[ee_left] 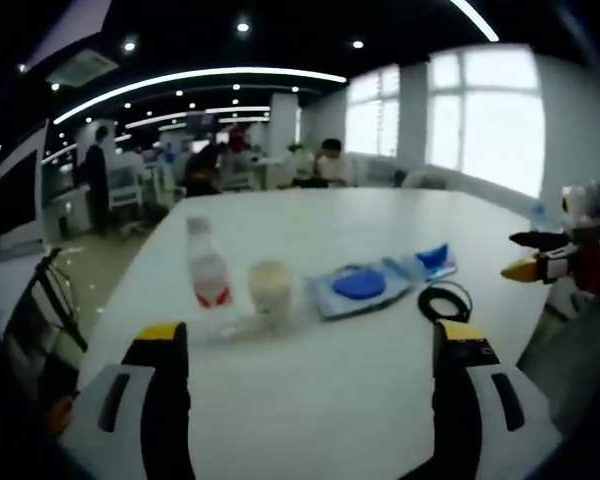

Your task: Arrange the tabletop items into an orderly group along one side of the table until the central work area is clear of visible clutter.

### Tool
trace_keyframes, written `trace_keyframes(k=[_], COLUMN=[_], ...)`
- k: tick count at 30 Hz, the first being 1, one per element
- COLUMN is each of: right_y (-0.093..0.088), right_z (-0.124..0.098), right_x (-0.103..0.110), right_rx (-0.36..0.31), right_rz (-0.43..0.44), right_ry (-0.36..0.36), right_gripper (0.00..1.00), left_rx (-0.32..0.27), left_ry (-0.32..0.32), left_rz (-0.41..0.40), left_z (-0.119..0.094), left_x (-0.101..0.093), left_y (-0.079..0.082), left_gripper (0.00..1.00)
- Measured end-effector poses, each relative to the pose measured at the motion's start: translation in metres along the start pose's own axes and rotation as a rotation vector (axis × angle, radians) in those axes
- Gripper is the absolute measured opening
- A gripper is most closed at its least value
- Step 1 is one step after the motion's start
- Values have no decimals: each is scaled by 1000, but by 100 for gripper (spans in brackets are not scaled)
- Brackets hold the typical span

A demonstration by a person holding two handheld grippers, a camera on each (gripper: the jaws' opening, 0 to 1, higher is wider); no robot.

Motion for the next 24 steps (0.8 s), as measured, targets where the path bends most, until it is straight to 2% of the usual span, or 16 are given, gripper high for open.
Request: trace_keyframes(k=[4,24], right_y=[-3,-3], right_z=[1,0], right_x=[1,1], right_rx=[16,12], right_rz=[-1,7], right_ry=[15,12], right_gripper=[99,99], left_rx=[6,8], left_ry=[-1,-24], left_rz=[10,-1], left_z=[5,2], left_x=[-1,-2], left_y=[-2,-5], left_gripper=[97,96])
Point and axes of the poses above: the point that each gripper's makers call its tool centre point, and the gripper's own axes: z roughly forward along the fingers, x roughly to its left, y roughly out of its top, the point moved 9 cm from there along -z, roughly backward along the fingers, and after that the axes turned 8 degrees about -x, right-handed, at the moved point
